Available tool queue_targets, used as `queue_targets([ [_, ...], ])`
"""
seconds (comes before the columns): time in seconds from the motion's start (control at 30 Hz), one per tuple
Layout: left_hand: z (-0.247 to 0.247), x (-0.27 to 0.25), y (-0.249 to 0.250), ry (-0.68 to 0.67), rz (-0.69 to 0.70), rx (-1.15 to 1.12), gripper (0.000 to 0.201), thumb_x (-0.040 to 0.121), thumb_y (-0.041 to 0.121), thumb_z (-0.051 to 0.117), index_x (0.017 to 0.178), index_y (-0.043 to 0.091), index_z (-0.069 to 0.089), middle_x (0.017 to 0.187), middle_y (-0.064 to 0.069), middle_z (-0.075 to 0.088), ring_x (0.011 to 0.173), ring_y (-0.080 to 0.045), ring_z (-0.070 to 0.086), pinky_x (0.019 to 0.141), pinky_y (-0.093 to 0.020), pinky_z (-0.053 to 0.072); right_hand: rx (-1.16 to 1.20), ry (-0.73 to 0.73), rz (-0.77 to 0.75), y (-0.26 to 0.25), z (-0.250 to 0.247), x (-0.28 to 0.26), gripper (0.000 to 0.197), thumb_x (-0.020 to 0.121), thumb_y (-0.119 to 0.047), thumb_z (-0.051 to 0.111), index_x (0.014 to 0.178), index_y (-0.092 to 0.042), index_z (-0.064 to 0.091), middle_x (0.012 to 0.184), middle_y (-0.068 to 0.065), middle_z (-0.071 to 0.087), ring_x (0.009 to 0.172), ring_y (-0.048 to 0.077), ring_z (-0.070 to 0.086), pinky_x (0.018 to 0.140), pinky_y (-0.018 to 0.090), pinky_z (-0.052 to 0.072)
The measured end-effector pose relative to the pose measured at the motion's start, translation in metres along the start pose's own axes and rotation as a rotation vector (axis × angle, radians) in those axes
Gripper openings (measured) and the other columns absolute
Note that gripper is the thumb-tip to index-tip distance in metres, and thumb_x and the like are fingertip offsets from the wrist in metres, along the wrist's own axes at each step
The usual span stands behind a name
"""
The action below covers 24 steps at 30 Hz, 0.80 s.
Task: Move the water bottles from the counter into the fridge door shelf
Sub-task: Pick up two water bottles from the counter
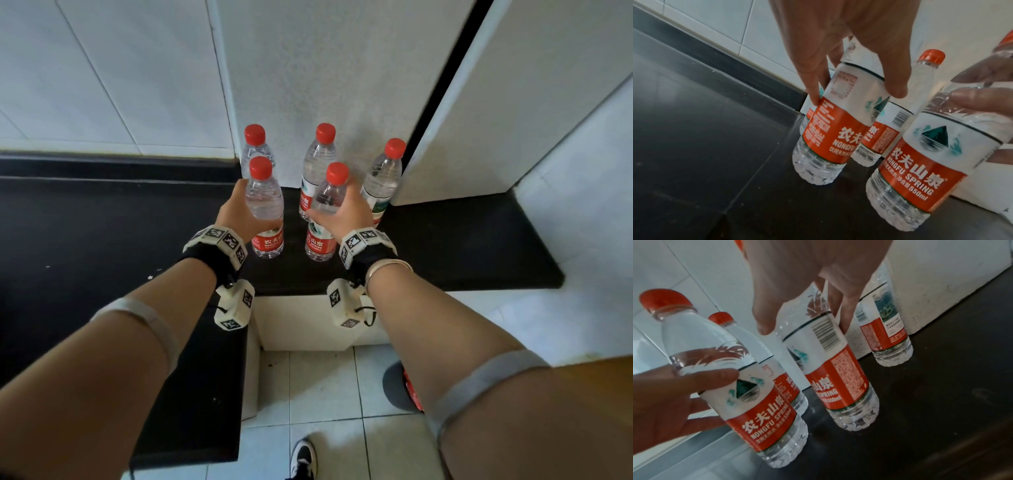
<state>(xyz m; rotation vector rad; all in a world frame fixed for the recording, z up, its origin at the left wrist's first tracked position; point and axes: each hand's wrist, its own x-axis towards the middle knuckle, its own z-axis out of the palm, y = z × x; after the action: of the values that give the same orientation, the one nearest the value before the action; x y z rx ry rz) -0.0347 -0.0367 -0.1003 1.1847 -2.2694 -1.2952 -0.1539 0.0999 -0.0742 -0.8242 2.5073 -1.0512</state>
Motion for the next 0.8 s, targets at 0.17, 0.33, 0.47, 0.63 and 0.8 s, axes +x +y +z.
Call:
queue_targets([
  [0.17,-0.001,0.001,0.005,-0.027,0.038,0.027,0.084,0.063,0.021,0.082,0.133,0.020,0.036,0.126,-0.005,0.058,0.117,-0.022,0.056,0.092,-0.033,0.045,-0.022,0.004,-0.016,-0.004,-0.006,-0.004,0.064,0.073,-0.032,0.076,0.123,-0.015,0.040,0.120,0.004,0.060,0.111,0.023,0.059,0.088,0.030,0.045],
  [0.33,0.002,-0.012,0.016,-0.074,0.049,0.043,0.085,0.062,0.022,0.082,0.132,0.021,0.035,0.127,-0.006,0.057,0.118,-0.024,0.054,0.092,-0.035,0.045,-0.018,0.052,-0.013,-0.007,-0.022,-0.019,0.066,0.071,-0.036,0.076,0.124,-0.018,0.041,0.118,0.003,0.062,0.108,0.025,0.061,0.088,0.035,0.049],
  [0.47,0.003,-0.032,0.030,-0.121,0.078,0.096,0.094,0.060,0.025,0.083,0.138,0.019,0.030,0.134,-0.008,0.052,0.122,-0.026,0.051,0.099,-0.043,0.045,-0.006,0.103,0.017,-0.010,-0.041,-0.044,0.063,0.071,-0.037,0.075,0.122,-0.022,0.041,0.117,0.000,0.062,0.107,0.024,0.061,0.090,0.040,0.051],
  [0.63,0.009,-0.067,0.047,-0.185,0.175,0.086,0.089,0.062,0.021,0.082,0.135,0.016,0.032,0.135,-0.008,0.051,0.124,-0.026,0.049,0.102,-0.044,0.042,-0.002,0.193,0.111,-0.003,-0.062,-0.092,0.066,0.070,-0.039,0.076,0.123,-0.024,0.039,0.116,0.000,0.063,0.106,0.024,0.062,0.092,0.044,0.051],
  [0.8,0.030,-0.107,0.061,-0.322,0.248,0.112,0.095,0.054,0.029,0.086,0.133,0.020,0.034,0.129,-0.002,0.056,0.118,-0.023,0.054,0.101,-0.044,0.044,0.001,0.300,0.195,0.014,-0.088,-0.152,0.061,0.072,-0.035,0.074,0.122,-0.022,0.040,0.110,0.000,0.064,0.100,0.022,0.064,0.088,0.039,0.050],
])
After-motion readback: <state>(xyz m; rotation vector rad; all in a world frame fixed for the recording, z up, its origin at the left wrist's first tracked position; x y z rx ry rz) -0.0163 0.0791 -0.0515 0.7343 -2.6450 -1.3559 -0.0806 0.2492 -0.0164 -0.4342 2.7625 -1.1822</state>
